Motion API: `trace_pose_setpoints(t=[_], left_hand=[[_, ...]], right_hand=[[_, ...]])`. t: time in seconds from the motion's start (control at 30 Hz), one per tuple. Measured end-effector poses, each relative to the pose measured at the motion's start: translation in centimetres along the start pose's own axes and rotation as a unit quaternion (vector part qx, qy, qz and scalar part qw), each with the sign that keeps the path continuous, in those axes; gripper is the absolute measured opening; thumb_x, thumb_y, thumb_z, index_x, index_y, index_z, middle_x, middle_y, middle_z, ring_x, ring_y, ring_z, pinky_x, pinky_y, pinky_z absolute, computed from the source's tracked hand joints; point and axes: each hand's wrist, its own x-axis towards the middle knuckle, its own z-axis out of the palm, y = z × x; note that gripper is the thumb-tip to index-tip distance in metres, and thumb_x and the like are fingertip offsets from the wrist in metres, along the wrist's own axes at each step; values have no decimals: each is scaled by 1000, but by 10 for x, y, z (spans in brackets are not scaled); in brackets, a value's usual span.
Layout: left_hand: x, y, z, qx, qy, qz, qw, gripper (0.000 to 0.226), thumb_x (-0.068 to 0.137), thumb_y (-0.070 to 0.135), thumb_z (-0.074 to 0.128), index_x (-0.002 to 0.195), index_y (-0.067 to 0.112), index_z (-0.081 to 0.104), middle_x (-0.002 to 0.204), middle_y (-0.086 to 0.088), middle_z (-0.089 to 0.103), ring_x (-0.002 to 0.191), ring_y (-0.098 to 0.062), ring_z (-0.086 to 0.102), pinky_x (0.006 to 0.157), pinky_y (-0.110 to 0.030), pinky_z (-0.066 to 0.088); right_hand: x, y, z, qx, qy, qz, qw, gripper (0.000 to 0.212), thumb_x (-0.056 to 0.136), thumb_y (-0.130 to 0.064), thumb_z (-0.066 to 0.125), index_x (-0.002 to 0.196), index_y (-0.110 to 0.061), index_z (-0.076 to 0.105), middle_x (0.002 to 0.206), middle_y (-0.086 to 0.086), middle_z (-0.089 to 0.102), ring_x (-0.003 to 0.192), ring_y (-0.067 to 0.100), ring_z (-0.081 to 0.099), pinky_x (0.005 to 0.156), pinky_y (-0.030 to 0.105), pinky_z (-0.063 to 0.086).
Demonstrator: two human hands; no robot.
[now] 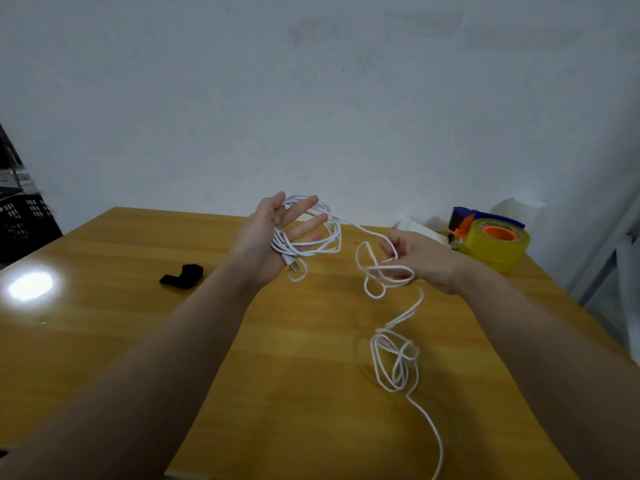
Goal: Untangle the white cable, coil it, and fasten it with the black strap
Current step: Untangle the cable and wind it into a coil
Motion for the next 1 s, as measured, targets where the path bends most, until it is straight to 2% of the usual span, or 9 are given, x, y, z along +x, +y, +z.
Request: trace_pose_setpoints(t=[0.13,0.27,0.33,0.4,0.57,0.63,0.77,0.9,1.0], left_hand=[[3,5,-4,-21,18,10,1000,38,101,27,38,65,18,32,121,-10,67,96,-30,71,62,-31,58],[5,11,0,-58,39,38,997,33,101,27,39,69,19,38,123,-12,65,88,-29,73,60,-33,59],[7,16,1,-95,55,56,992,23,101,26,39,105,16,58,124,-12,65,86,-28,73,60,-32,59],[6,17,2,-93,68,65,991,53,101,26,39,148,5,26,121,-11,67,93,-29,71,61,-32,58],[2,5,17,-47,46,48,997,38,102,25,37,131,1,45,126,-7,65,97,-31,70,60,-36,58],[0,-1,26,6,31,28,999,54,102,25,36,143,-8,23,126,-6,65,96,-31,70,60,-37,59],[2,-7,37,42,-12,15,999,60,102,25,36,145,-8,10,123,-3,66,97,-30,70,60,-36,59],[6,2,34,26,5,33,999,55,102,26,37,147,-2,22,122,-2,67,98,-31,70,57,-35,58],[10,9,24,-13,27,49,998,18,102,25,38,119,19,37,124,-3,66,94,-31,71,58,-34,57]], right_hand=[[1,7,-8,96,172,-26,980,5,85,-17,68,85,-16,64,64,0,51,48,8,36,41,20,24],[-1,43,-16,55,309,-3,949,18,92,-18,59,86,-7,72,55,7,42,41,11,34,40,23,29],[-3,66,-17,44,368,59,927,24,94,-21,55,91,-1,69,66,11,50,50,14,40,45,26,36],[-6,87,-15,5,409,135,903,34,98,-28,46,103,1,64,84,12,58,70,20,50,64,37,44],[0,99,6,-60,226,264,936,69,93,-64,15,140,-21,42,150,10,33,140,32,25,114,49,20],[8,73,13,-95,255,201,941,65,92,-64,17,145,-30,32,156,3,23,144,27,15,115,48,14],[14,4,35,132,203,-13,970,47,93,-52,44,133,-28,49,135,-13,49,126,6,42,103,29,32],[15,-12,47,37,11,-50,998,39,90,-42,57,125,-25,57,116,-10,66,108,2,60,95,25,45],[11,-3,49,-17,-23,-24,999,26,82,-23,71,107,-16,66,75,-7,57,65,1,54,65,11,41]])
